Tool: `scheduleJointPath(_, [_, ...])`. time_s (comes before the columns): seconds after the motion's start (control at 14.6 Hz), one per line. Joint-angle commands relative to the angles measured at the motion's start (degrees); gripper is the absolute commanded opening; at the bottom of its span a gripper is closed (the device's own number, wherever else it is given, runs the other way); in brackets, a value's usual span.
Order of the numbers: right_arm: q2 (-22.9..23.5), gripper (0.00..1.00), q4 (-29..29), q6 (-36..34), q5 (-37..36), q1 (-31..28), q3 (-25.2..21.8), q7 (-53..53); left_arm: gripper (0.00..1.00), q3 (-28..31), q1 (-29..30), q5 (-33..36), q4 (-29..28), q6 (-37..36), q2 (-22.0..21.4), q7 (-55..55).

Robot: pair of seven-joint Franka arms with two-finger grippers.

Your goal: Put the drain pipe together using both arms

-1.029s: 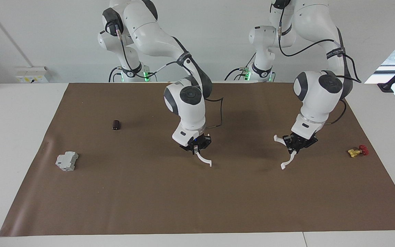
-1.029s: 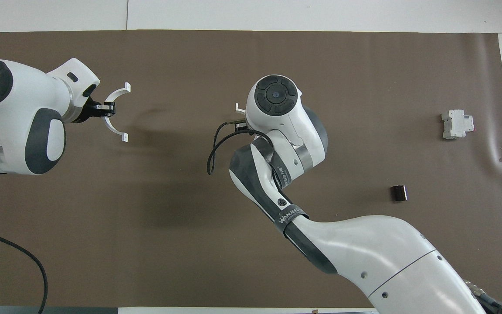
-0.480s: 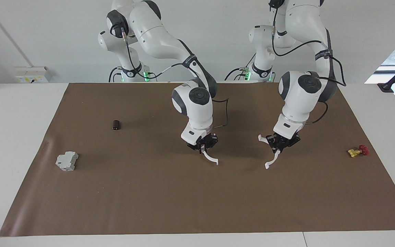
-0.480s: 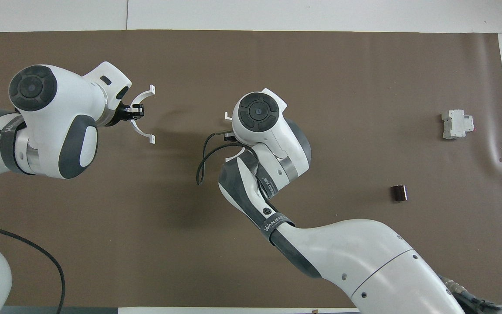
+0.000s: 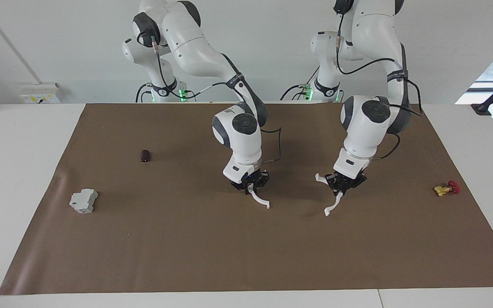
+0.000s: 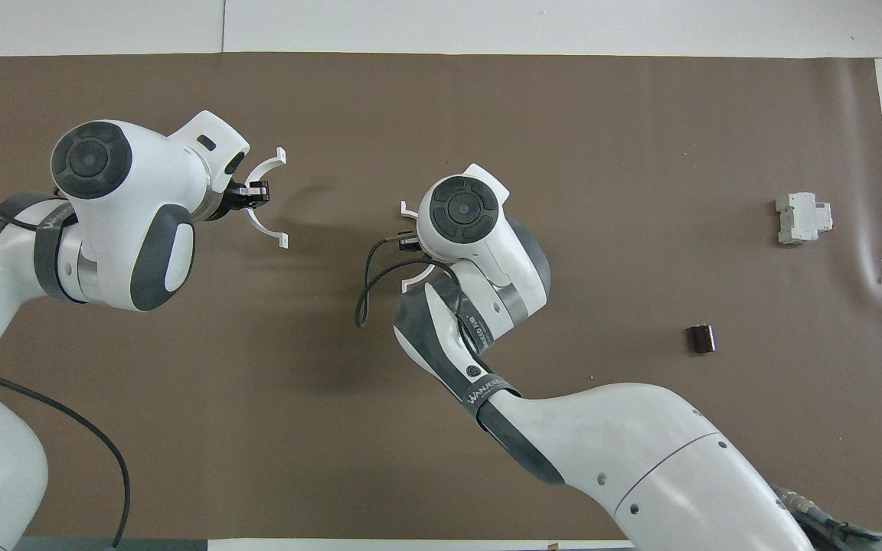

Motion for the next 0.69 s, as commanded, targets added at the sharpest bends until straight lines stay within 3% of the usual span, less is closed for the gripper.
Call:
scheduleJointPath(0.0, [-1.0, 0.82, 3.4, -4.0, -1.0, -1.2, 0.3, 1.2, 0.0, 0.6, -1.4, -0.3, 0.9, 0.6, 0.5, -1.1])
scheduleJointPath(0.21, [-3.0, 0.82, 10.1, -15.8, -0.9, -5.8, 0.3, 0.0, 0.0, 0.7, -2.8, -0.2, 2.0, 1.3, 1.7, -2.3])
scheduleJointPath(0.41, [-8.3, 0.82, 8.8, -21.7, -0.7, -12.2, 0.3, -7.3, 0.0, 0.7, -5.8, 0.4, 7.1, 0.6, 6.1, -7.6])
scheduleJointPath(0.62, [-12.6, 0.82, 8.7, -28.1, -0.3, -19.1, 0.3, -15.3, 0.0, 1.0, -9.2, 1.8, 7.8, 0.6, 7.3, -10.5])
